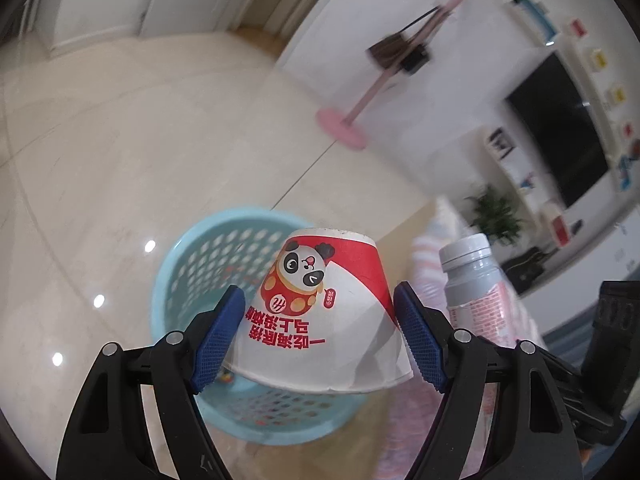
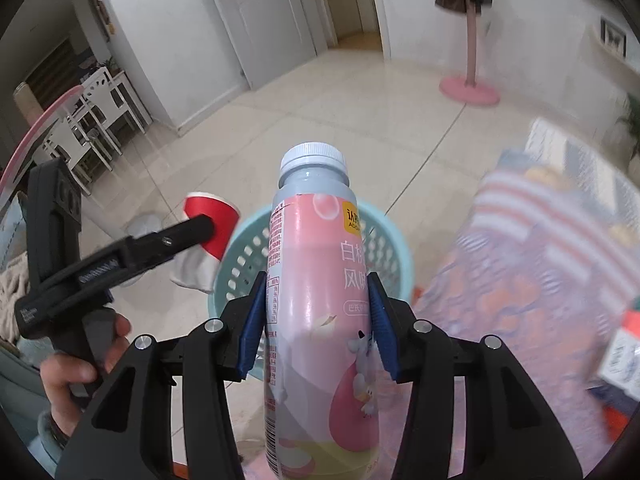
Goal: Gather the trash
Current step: 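Carry cup and bottle over the wastebasket and open both tools to drop them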
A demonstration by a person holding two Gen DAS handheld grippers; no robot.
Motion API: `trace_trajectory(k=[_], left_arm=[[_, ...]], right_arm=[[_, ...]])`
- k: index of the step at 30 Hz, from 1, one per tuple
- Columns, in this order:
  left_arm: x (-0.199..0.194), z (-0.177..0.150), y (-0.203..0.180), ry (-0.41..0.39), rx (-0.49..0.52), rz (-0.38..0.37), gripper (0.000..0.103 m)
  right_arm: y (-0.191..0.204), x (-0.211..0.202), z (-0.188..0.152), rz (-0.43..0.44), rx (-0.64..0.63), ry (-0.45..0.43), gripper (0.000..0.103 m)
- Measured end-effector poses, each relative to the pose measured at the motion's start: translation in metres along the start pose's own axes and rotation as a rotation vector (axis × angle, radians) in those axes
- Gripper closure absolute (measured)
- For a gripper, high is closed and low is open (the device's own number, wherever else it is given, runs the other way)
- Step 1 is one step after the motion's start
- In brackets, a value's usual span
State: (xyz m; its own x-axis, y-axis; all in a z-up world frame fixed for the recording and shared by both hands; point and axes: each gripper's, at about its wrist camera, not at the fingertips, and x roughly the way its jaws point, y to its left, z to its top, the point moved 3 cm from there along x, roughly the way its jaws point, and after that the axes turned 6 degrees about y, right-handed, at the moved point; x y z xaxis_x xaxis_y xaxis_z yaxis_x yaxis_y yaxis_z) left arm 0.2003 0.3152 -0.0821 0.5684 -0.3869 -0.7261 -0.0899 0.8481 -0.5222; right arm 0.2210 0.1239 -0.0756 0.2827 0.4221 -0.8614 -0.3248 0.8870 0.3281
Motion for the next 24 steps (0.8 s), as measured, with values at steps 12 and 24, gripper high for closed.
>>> trace_trajectory(k=[12, 24], left_arm=[[0.042, -0.009, 0.027, 0.163, -0.032, 0.117, 0.028], [0.031, -0.005, 0.033, 0.122, -0.089, 0.045, 0.023]], right_arm=[[-0.001, 0.074, 0.004, -0.072, 0.043, 0.141, 0.058], [-0.008, 0.058, -0.001, -0.057, 0.081, 0.116, 0.055]])
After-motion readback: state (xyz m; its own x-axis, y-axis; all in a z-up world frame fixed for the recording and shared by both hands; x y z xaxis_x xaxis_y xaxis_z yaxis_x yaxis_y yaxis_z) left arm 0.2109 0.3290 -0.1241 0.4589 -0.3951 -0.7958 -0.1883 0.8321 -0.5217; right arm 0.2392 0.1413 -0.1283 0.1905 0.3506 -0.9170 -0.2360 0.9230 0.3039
